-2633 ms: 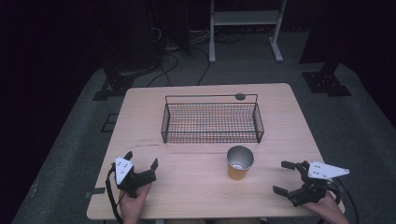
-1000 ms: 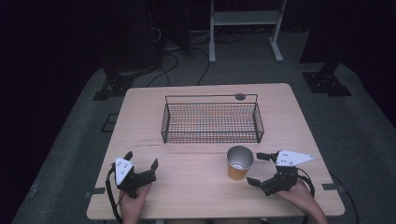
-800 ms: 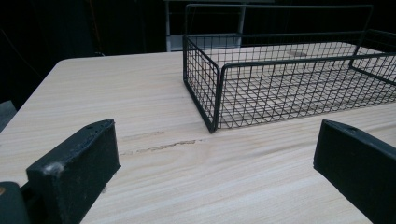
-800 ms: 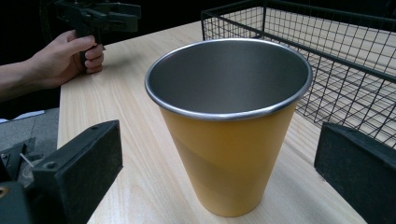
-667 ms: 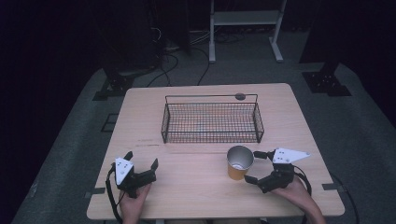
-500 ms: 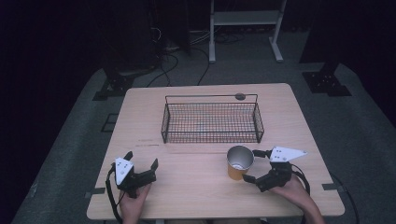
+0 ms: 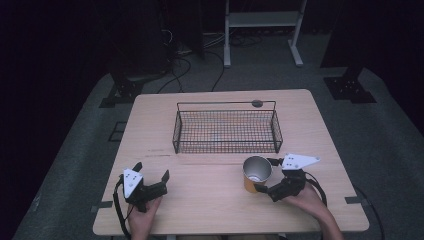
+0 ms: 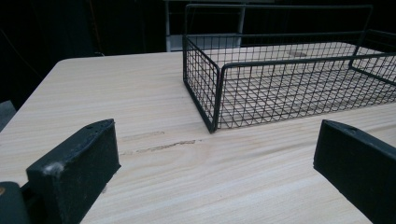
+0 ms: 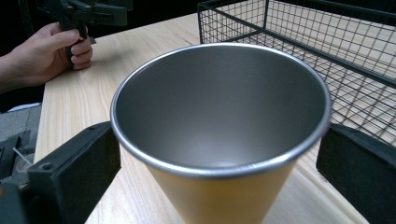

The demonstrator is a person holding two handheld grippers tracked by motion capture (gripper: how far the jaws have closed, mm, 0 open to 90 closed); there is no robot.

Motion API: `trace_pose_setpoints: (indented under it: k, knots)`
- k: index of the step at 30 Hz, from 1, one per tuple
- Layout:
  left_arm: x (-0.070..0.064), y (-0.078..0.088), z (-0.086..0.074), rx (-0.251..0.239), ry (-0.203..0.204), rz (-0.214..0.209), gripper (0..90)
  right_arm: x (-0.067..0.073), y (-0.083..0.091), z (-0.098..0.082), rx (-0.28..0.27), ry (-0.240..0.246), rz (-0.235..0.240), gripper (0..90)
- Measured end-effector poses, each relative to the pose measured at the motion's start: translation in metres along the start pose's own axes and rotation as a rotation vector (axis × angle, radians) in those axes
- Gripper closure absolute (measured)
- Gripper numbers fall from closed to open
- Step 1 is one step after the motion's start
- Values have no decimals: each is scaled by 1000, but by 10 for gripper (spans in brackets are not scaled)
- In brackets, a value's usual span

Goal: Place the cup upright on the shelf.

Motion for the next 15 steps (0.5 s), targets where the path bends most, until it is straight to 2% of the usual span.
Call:
trace_pose_setpoints:
  k: [15]
  knots:
    - [0, 0, 0, 0, 0, -1, 0, -1, -19, 6, 34, 24, 16, 0]
Point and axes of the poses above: each handheld gripper's, and its own axes: y roughly backward along the jaws, z roughly out of its top, x roughly to its left, the point moved 6 cm from there along -y, roughly forward along the jaws, and after that the axes turned 14 degrees about y, right-handed, at the moved point
